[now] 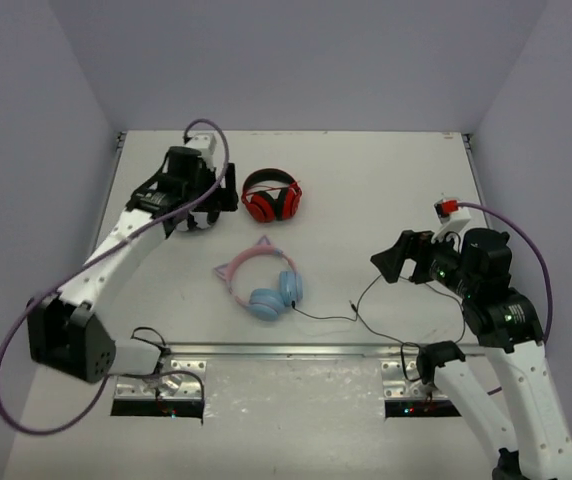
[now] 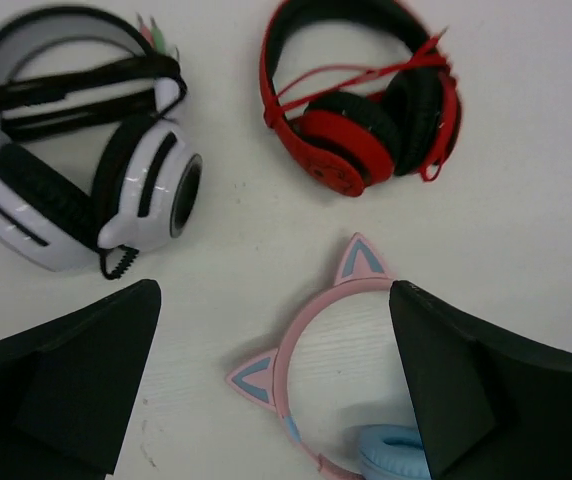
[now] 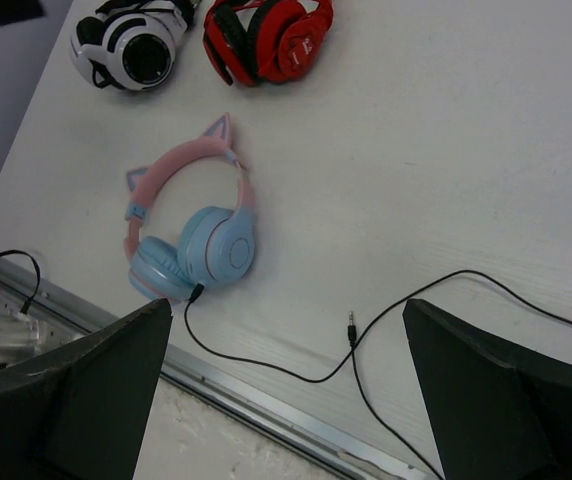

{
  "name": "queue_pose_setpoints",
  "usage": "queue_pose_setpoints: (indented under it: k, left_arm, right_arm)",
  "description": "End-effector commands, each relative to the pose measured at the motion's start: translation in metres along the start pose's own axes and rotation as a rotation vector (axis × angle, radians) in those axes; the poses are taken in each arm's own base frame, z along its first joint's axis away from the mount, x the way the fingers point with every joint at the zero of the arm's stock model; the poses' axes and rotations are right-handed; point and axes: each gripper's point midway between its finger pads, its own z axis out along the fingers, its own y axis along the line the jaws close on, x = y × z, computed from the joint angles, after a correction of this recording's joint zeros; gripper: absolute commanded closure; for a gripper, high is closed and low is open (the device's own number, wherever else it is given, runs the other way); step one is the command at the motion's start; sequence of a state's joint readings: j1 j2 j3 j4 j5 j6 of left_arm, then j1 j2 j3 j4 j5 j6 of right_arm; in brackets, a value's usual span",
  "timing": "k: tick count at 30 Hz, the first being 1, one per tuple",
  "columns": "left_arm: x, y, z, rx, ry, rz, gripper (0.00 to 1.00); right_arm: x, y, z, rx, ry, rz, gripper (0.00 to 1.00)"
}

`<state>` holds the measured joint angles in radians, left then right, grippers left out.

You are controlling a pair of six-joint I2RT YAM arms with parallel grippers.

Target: Wrap the headphones

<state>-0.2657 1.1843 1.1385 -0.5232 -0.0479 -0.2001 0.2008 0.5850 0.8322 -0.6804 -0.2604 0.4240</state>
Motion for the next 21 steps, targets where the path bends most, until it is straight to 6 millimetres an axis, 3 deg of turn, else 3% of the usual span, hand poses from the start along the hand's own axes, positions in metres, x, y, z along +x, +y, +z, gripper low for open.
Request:
queue_pose_setpoints:
  k: [1, 3, 8, 12, 18, 21]
  left_arm:
    - [0.077, -0.006, 0.051, 0.02, 0.326, 0.14, 0.03]
    - [0.091, -0.015, 0.066, 0.05, 0.386, 0.176, 0.05]
    - [0.124, -0.034, 0.08, 0.107, 0.491, 0.277, 0.13]
    - [0.148, -0.023, 0.099, 0.047, 0.569, 0.285, 0.28]
    - [0.17, -0.015, 0.123, 0.003, 0.635, 0.322, 0.33]
    - [0.188, -0.011, 0.127, -0.005, 0.68, 0.318, 0.42]
  right_arm:
    - [-0.019, 0.019, -0.005, -0.089, -0.062, -0.042, 0.01]
    - [-0.018, 0.02, -0.007, -0.094, -0.067, -0.056, 0.01]
    - [-0.016, 0.019, -0.01, -0.095, -0.09, -0.069, 0.01]
    - [-0.018, 0.023, -0.015, -0.114, -0.115, -0.085, 0.01]
    - [-0.028, 0.024, -0.022, -0.1, -0.146, -0.109, 0.01]
    - [-0.028, 0.025, -0.021, -0.105, -0.148, -0.111, 0.01]
